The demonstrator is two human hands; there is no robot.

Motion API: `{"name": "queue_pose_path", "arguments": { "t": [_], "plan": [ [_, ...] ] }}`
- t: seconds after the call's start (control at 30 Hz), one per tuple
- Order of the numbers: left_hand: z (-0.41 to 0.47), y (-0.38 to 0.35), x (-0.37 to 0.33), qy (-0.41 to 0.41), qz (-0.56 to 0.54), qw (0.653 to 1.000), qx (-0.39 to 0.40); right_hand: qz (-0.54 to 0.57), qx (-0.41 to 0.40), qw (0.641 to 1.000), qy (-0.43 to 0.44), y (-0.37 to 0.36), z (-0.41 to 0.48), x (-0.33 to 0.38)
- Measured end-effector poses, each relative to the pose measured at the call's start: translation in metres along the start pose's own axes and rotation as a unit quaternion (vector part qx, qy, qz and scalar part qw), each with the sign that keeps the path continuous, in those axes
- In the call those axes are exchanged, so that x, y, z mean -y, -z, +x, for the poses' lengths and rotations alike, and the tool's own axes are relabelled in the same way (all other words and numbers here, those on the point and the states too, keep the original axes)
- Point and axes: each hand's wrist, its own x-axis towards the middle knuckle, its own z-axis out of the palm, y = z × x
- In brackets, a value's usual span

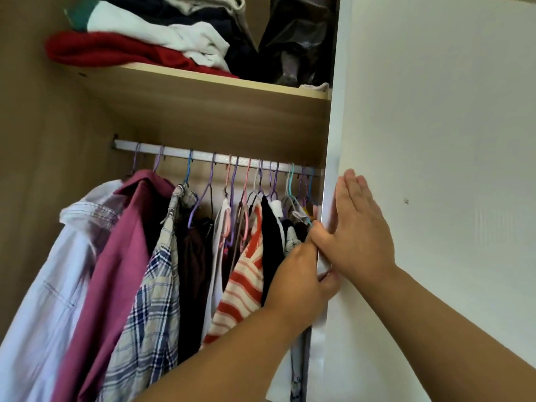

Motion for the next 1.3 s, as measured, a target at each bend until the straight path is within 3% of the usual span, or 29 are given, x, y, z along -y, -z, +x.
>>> {"name": "queue_pose_path", "arguments": {
  "t": [0.37,0.6,0.77,0.97,1.1,1.2,1.3],
  "plan": [
    [-0.025,0.090,0.041,0.003,0.067,0.996,-0.054,-0.017,-0.007,0.999,0.029,-0.018,0.005,0.099],
    [-0.042,0.160,0.065,0.016,0.112,0.992,-0.058,-0.014,0.015,0.995,0.100,-0.022,-0.004,0.152],
    [-0.056,0.210,0.076,0.048,0.096,0.992,-0.069,-0.007,0.010,0.986,0.168,-0.031,-0.012,0.185],
    [-0.068,0.258,0.097,0.136,0.169,0.973,-0.082,0.016,-0.008,0.980,0.200,-0.045,-0.006,0.235],
    [-0.075,0.279,0.107,0.150,0.205,0.962,-0.104,0.032,-0.006,0.977,0.210,-0.055,-0.003,0.266],
    [-0.081,0.295,0.110,0.123,0.314,0.929,-0.151,0.042,-0.001,0.975,0.217,-0.060,-0.002,0.286],
    [-0.089,0.311,0.117,0.122,0.453,0.858,-0.211,0.051,0.003,0.973,0.223,-0.063,-0.001,0.304]
  ]
}}
